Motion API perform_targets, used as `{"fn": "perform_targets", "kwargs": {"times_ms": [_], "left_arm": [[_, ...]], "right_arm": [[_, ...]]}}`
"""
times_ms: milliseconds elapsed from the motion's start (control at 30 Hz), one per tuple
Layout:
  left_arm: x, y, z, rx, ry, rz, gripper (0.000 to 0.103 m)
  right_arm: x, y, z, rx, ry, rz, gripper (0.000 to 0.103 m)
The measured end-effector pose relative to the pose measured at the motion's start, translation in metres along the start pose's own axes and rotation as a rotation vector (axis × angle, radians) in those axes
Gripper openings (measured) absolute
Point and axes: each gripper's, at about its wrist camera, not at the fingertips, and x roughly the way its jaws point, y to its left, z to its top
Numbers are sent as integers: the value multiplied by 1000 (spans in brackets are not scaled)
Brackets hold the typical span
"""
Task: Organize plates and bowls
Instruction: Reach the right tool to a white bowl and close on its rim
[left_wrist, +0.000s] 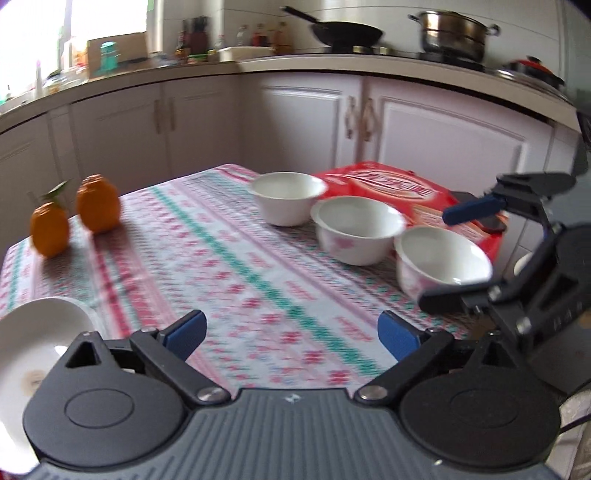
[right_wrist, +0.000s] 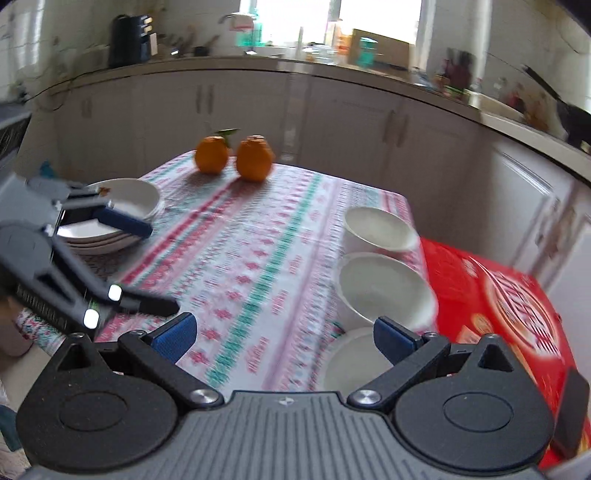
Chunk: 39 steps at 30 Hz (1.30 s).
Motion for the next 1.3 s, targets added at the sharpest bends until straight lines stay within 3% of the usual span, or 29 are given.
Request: {"fn": "perform_targets", "kwargs": {"times_ms": [167, 300, 467, 867, 933, 1300], "left_arm": [[16, -38, -2, 76, 11, -61, 100], [25, -63, -3, 133, 8, -110, 100], [38, -79, 0, 132, 13, -157, 100], [68, -100, 6, 127, 23, -221, 100], [70, -105, 6, 148, 10, -201, 100], [79, -114, 10, 169, -14, -224, 91]], "right_arm": [[-13, -27, -17, 75, -18, -57, 103], [-26, -54, -26, 150, -29, -54, 103], [-22, -77, -36, 174, 1, -116, 103], [-6, -100, -38, 229, 38, -58, 103], [-1, -103, -37, 227, 45, -54, 103], [23, -117, -35, 262, 110, 47, 83]]}}
